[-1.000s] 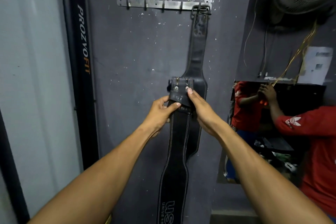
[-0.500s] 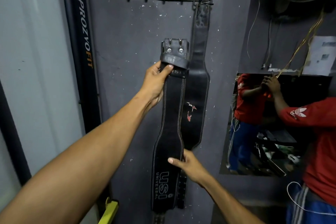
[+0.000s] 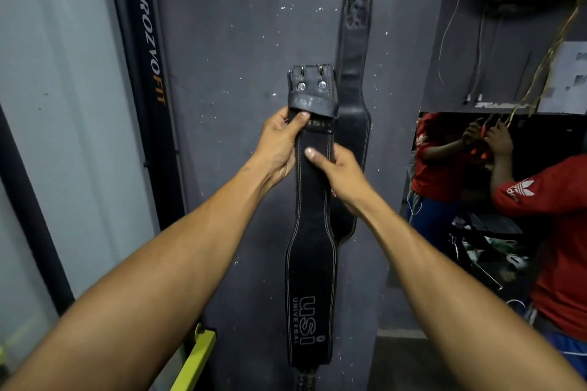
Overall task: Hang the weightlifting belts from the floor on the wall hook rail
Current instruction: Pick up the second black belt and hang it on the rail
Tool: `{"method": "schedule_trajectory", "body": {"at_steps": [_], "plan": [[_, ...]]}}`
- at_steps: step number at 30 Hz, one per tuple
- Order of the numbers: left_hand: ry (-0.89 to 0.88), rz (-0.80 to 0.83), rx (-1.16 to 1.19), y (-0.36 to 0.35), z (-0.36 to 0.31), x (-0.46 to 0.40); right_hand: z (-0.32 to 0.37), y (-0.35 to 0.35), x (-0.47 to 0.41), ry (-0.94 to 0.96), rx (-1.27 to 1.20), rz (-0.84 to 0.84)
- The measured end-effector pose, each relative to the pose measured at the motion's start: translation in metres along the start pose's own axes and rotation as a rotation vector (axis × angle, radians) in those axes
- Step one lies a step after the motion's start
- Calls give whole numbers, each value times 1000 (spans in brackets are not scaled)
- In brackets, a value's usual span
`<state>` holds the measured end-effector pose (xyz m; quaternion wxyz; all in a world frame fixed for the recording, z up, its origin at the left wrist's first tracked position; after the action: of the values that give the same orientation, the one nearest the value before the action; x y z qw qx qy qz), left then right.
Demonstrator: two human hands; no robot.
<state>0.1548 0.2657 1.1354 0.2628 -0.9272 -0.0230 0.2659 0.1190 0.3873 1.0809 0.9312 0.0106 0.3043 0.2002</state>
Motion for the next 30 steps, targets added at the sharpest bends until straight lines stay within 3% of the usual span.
{"method": "schedule_trajectory", "body": {"at_steps": [3, 7, 11, 16, 19, 22, 27, 30], "plan": [[-26, -5, 15, -5, -14, -9, -50, -3, 48, -154, 84, 126], [-31, 20, 48, -5, -25, -17, -116, -1, 120, -388, 156, 167], [-22, 32, 43, -3, -18, -17, -133, 2, 139, -456, 211, 280], [11, 41, 23, 6, -1, -11, -74, 0, 72, -314, 98, 78], [24, 42, 4, 9, 12, -2, -17, 1, 17, -90, 1, -53], [17, 76, -4, 10, 21, 7, 17, 2, -18, 101, 85, -205], [-5, 91, -39, 12, 22, 9, 18, 0, -34, 163, 205, -267], [74, 82, -90, 29, 34, 22, 21, 1, -40, 145, 188, -303]]}}
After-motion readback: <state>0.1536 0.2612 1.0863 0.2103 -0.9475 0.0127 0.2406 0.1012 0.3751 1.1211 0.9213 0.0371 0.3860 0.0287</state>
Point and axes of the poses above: each hand's wrist, its own x-axis away from the middle knuckle, its own y-axis out of the back of the hand, z = x × y, the point moved 1 cm from there along -x, towards the middle knuckle, and after that the axes turned 7 degrees about x, right-handed, at the moved point
